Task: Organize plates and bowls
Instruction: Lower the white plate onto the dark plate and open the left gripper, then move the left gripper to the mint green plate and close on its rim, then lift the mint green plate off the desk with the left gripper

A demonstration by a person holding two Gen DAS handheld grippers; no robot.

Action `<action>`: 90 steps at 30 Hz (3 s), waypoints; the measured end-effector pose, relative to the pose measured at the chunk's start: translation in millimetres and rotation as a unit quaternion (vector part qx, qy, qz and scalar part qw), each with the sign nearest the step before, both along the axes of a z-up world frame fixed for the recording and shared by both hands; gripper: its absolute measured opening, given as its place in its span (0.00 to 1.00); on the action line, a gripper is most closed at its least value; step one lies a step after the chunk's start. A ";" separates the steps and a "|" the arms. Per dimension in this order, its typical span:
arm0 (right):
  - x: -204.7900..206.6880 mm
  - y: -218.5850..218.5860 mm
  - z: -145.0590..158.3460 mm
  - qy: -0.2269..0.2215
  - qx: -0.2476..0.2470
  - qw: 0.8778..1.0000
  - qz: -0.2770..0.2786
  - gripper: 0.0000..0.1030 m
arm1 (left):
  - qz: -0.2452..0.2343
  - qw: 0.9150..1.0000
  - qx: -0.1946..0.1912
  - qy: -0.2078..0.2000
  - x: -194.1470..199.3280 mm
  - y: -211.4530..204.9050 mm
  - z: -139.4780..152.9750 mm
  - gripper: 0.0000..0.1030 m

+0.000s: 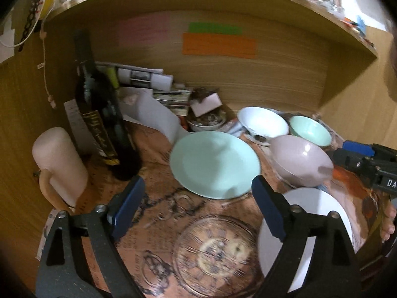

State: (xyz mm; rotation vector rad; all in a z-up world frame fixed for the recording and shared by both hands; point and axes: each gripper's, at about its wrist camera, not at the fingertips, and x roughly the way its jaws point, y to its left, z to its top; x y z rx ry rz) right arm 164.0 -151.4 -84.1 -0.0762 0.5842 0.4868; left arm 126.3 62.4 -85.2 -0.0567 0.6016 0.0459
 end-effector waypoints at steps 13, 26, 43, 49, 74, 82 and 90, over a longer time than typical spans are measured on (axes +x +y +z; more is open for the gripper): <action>77.2 56.2 -16.3 0.062 -0.044 0.996 0.046 0.58 | 0.022 0.999 0.009 0.046 59.3 36.6 -15.1 0.88; 145.8 88.9 -50.9 0.156 -0.093 0.982 0.058 0.51 | -0.001 0.993 -0.027 0.116 116.6 51.3 -50.6 0.88; 180.7 107.8 -78.0 0.208 -0.160 0.964 0.052 0.44 | -0.036 0.982 -0.074 0.173 143.0 55.6 -89.7 0.55; 185.7 104.3 -81.4 0.218 -0.173 0.960 0.036 0.40 | -0.044 0.979 -0.080 0.184 152.8 53.1 -99.8 0.48; 171.2 143.7 -98.6 0.239 -0.207 0.946 0.075 0.36 | -0.084 0.977 -0.080 0.179 136.5 49.9 -116.5 0.31; 164.0 146.7 -101.7 0.215 -0.206 0.953 0.056 0.20 | -0.080 0.978 -0.080 0.176 131.5 49.2 -116.2 0.31; 153.6 133.1 -83.8 0.199 -0.158 0.965 0.067 0.16 | -0.045 0.984 -0.083 0.153 119.7 57.1 -104.5 0.31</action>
